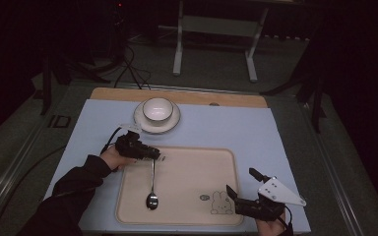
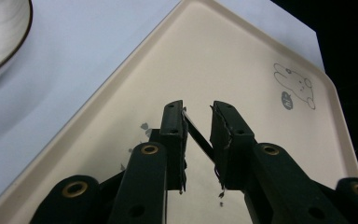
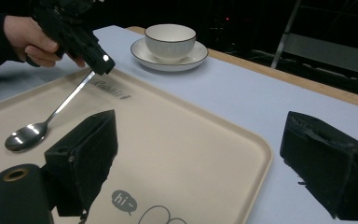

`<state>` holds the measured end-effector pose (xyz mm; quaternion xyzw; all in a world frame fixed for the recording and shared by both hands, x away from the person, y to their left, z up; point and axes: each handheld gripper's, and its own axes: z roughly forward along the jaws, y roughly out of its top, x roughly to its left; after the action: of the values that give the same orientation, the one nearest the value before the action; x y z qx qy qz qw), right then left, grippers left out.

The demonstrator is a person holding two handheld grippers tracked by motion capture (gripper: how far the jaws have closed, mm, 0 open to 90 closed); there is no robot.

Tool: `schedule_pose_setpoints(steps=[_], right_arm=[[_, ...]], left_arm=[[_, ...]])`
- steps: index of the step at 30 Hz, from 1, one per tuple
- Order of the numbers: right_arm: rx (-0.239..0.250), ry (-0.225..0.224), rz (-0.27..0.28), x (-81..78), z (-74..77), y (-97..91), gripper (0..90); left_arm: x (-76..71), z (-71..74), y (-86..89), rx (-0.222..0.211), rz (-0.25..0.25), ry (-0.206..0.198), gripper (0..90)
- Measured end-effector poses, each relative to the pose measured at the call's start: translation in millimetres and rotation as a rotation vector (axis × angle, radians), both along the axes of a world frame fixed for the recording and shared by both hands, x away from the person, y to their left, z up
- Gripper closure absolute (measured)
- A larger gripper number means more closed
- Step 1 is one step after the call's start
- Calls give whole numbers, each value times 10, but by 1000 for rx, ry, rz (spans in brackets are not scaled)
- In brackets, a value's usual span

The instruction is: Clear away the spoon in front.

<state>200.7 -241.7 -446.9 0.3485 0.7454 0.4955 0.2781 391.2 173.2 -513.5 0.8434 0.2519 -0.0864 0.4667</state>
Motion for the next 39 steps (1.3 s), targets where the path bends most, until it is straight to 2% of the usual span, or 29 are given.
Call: schedule_pose_setpoints(steps=[7, 11, 18, 24, 32, 39], right_arm=[[2, 4, 3, 2, -2, -4, 112], [3, 9, 5, 6, -8, 1, 112], [0, 12, 7, 10, -12, 3, 112], [-5, 15, 11, 13, -16, 10, 112], [0, 19, 9, 14, -16, 6, 112], [0, 18, 9, 13, -15, 4, 112]], left_arm=[[60, -103, -8, 14, 37, 24, 737], [76, -168, -3, 30, 67, 24, 724], [82, -247, -8, 52, 90, 27, 713], [83, -239, -20, 61, 95, 3, 681], [99, -213, -20, 58, 118, -2, 617], [94, -162, -17, 52, 128, -18, 617]])
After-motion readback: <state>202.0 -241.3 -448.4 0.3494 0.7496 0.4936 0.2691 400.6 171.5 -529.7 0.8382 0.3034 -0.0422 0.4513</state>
